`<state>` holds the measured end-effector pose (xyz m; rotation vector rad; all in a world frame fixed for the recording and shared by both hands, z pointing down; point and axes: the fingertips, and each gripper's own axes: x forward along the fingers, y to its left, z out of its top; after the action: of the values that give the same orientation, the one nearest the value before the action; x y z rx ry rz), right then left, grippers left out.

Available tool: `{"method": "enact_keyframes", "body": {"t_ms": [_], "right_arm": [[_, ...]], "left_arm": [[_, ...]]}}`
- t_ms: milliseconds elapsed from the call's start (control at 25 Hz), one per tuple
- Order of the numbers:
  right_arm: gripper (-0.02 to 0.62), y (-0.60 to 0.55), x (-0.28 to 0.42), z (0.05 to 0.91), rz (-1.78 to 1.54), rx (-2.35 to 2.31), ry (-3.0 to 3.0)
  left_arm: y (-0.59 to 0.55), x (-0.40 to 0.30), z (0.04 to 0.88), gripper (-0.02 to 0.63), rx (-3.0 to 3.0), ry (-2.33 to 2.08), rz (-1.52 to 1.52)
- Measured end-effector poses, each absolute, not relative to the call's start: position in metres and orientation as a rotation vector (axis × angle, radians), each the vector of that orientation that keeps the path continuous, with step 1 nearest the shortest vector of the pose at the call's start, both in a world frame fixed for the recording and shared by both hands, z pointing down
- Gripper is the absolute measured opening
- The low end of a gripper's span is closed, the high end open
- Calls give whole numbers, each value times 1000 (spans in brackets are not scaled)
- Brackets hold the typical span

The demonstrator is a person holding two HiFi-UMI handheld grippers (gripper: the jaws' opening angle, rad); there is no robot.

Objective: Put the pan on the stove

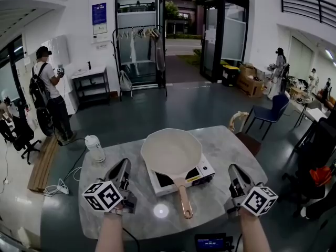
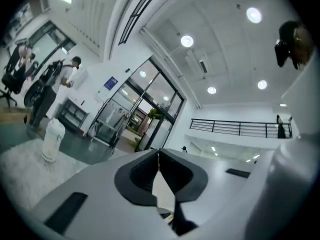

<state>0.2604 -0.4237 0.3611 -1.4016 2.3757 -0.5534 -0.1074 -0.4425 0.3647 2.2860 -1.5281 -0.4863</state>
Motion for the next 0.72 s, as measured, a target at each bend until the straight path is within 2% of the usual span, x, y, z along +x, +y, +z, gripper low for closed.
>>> {"method": "enact_keyframes", "body": {"t_ms": [40,280,480,720], "right_arm": [[34,-422,258,356,-456,-1447,2412],[25,-415,249,348,327,-1828,2647],[25,-415,262,344,379,-1901,2573],[25,-408,257,321,488,-1884,2521]], "left_arm": [[-441,-109,357,11,2325,-1588,-471],[-417,-108,307,11,2597,-1968,-291],[-400,-104,285,11,2665,-2184,-203],[-397,-101,284,11,2653,-2102,-336]]}}
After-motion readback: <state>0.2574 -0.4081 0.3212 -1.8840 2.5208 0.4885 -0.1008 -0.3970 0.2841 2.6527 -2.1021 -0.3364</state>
